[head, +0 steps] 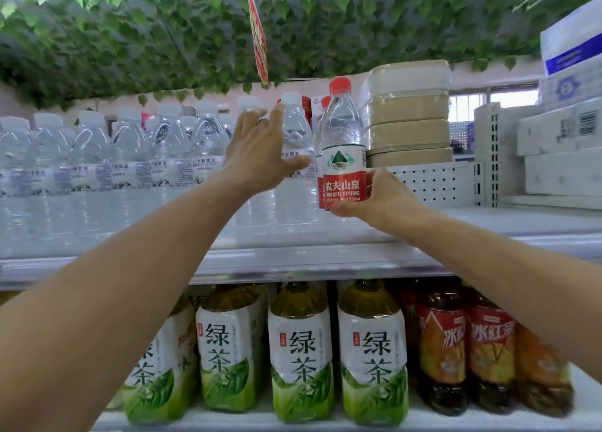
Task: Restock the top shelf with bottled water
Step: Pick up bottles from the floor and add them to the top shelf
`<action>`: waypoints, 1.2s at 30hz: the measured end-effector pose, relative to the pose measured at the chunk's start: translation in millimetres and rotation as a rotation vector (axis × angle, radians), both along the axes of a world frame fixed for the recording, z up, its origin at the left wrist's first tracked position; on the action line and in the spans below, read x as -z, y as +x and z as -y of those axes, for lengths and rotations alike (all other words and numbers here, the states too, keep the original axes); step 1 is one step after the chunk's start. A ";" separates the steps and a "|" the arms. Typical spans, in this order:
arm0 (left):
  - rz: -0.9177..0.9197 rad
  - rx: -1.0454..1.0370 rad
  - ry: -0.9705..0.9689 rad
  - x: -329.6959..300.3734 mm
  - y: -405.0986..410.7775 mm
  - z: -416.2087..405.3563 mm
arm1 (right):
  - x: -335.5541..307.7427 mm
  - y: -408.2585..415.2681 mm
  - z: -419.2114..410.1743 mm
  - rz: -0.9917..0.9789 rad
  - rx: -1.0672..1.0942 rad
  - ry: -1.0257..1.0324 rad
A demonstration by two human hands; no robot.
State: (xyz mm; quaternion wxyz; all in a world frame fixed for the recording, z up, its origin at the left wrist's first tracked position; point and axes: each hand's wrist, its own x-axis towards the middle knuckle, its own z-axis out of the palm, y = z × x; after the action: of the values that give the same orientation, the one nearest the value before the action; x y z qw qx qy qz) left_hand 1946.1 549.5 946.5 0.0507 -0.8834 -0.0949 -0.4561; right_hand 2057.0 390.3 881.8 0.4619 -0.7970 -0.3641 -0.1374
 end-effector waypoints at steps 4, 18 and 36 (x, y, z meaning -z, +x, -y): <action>0.004 -0.006 0.024 0.9 6.8 -6.3 | -2.3 5.9 -6.5 -0.010 -0.011 0.007; 0.055 0.025 0.048 6.6 10.9 -5.1 | 0.7 19.3 -24.6 0.003 -0.038 -0.014; -0.035 -0.051 0.100 0.9 6.6 -0.4 | -10.5 10.8 -9.3 -0.289 -0.290 -0.122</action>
State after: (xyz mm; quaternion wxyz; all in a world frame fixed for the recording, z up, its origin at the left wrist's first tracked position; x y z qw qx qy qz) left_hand 1952.7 549.9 945.6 0.1082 -0.8849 -0.0935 -0.4432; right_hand 2067.8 399.6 892.3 0.4749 -0.7742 -0.4128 0.0684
